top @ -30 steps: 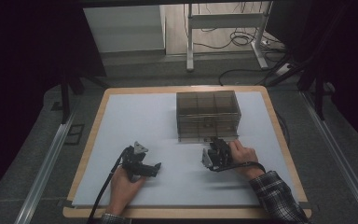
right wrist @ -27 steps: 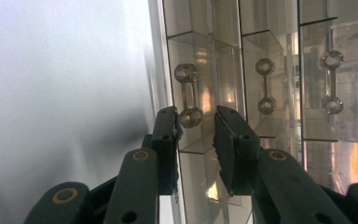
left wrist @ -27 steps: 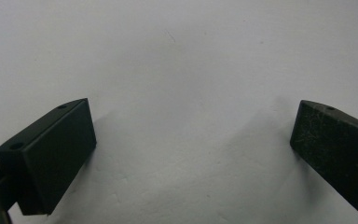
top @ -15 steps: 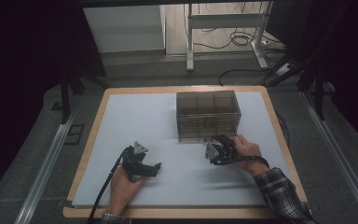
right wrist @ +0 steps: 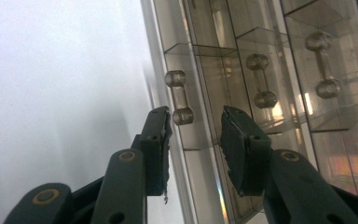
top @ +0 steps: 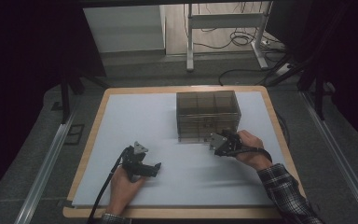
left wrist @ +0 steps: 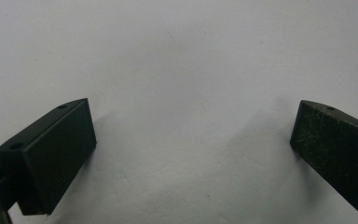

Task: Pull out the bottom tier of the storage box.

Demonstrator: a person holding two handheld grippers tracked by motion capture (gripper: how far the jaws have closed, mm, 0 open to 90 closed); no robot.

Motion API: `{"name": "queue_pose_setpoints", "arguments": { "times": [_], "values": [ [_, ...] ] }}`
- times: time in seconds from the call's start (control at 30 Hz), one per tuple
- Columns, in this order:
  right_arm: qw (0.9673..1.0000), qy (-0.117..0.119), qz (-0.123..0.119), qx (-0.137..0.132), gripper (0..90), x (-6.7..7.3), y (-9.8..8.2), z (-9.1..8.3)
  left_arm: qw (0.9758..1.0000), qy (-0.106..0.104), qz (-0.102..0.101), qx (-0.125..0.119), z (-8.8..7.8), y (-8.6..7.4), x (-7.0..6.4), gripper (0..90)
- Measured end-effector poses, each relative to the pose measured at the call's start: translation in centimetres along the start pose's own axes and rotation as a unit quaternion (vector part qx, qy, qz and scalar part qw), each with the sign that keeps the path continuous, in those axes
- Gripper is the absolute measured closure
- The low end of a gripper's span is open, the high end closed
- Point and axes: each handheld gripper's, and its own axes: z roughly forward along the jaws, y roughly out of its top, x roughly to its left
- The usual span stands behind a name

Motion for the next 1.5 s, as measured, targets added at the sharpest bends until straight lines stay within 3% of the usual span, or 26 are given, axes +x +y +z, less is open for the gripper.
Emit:
{"name": "queue_pose_setpoints", "arguments": {
  "times": [0.2, 0.37, 0.77, 0.97, 1.0, 1.07, 1.37, 1.5],
  "values": [
    [0.9984, 0.049, 0.027, -0.01, 62.5, -1.8, -0.6, -0.4, 1.0, -0.001, -0.003, -0.002, 0.0, 0.0, 0.0, 0.0],
    [0.9951, 0.088, 0.043, -0.017, 62.5, -3.0, -1.1, -0.3, 1.0, 0.0, 0.003, 0.001, 0.0, 0.0, 0.0, 0.0],
    [0.988, 0.145, 0.054, -0.003, 66.5, -5.9, -2.3, -0.1, 1.0, 0.0, 0.001, 0.001, 0.0, 0.0, 0.0, 0.0],
    [0.9784, 0.2, 0.052, 0.008, 71.6, -7.0, -3.0, 1.0, 1.0, 0.0, 0.001, 0.001, 0.0, 0.0, 0.0, 0.0],
    [0.9784, 0.2, 0.052, 0.008, 71.6, -7.0, -3.0, 1.0, 1.0, 0.0, 0.001, 0.001, 0.0, 0.0, 0.0, 0.0],
    [0.9743, 0.218, 0.055, 0.019, 73.2, -7.4, -3.3, 1.6, 1.0, 0.0, 0.001, 0.001, 0.0, 0.0, 0.0, 0.0],
    [0.9634, 0.262, 0.044, 0.032, 81.3, -7.8, -4.0, 3.3, 1.0, 0.0, 0.001, 0.001, 0.0, 0.0, 0.0, 0.0],
    [0.9604, 0.274, 0.034, 0.034, 85.5, -7.9, -4.0, 3.8, 1.0, 0.0, 0.001, 0.001, 0.0, 0.0, 0.0, 0.0]
  ]
}}
